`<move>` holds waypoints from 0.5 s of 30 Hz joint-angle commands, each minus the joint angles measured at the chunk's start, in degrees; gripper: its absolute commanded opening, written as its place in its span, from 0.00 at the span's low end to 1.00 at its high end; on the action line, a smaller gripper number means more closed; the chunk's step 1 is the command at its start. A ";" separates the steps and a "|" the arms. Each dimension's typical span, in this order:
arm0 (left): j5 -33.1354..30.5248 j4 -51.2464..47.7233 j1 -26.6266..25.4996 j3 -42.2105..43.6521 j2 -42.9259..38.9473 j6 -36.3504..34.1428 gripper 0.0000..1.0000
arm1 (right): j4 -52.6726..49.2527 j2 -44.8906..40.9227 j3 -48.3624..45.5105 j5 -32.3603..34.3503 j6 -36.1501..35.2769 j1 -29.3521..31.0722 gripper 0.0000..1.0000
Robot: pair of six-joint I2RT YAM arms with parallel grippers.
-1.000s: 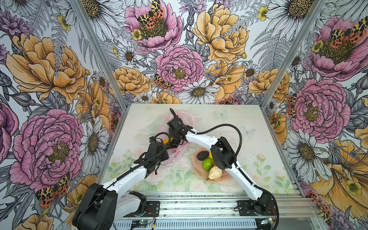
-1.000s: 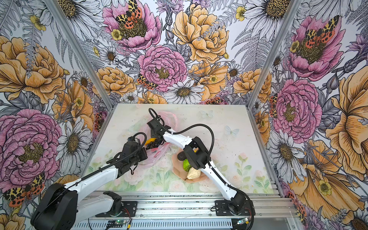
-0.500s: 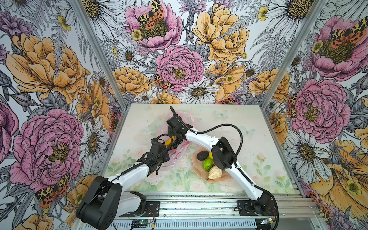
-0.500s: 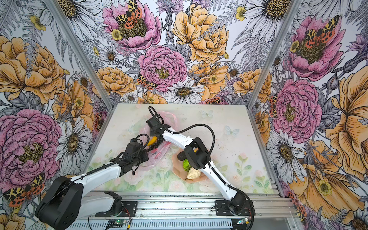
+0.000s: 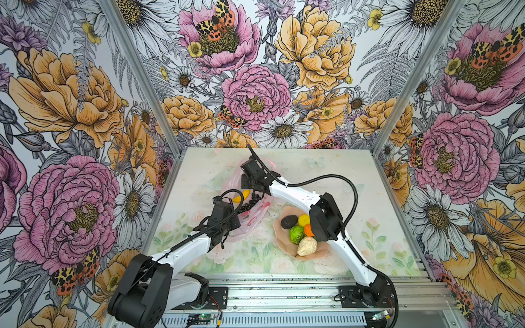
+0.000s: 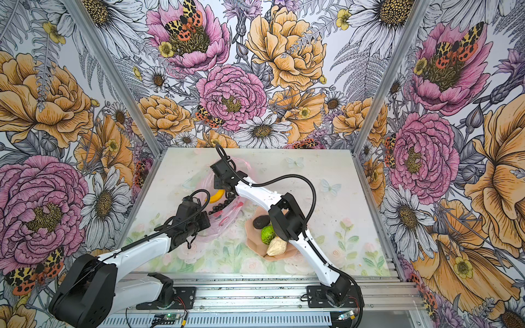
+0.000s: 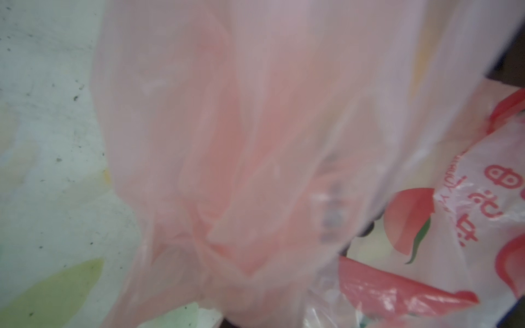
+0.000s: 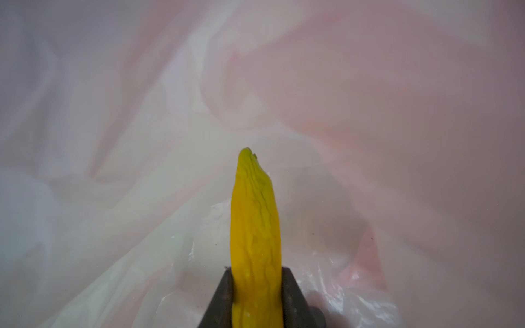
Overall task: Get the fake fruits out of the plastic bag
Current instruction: 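Lift the banana out of the bag and carry it over the plate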
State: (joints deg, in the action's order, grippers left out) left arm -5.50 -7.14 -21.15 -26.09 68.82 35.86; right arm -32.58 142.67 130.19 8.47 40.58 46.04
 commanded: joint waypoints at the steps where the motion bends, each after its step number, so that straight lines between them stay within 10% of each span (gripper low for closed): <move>1: 0.33 -0.32 0.88 -1.39 -1.10 -0.35 0.00 | 0.49 -6.49 -3.23 -0.80 -1.34 -0.34 0.22; 15: 1.10 -0.40 3.12 -4.65 0.01 -0.24 0.00 | 5.59 -18.39 -22.48 -4.79 -7.06 -0.10 0.22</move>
State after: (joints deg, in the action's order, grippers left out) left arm -5.26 -7.49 -18.83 -29.08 68.27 35.88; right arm -29.74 127.85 110.24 5.21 35.81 46.04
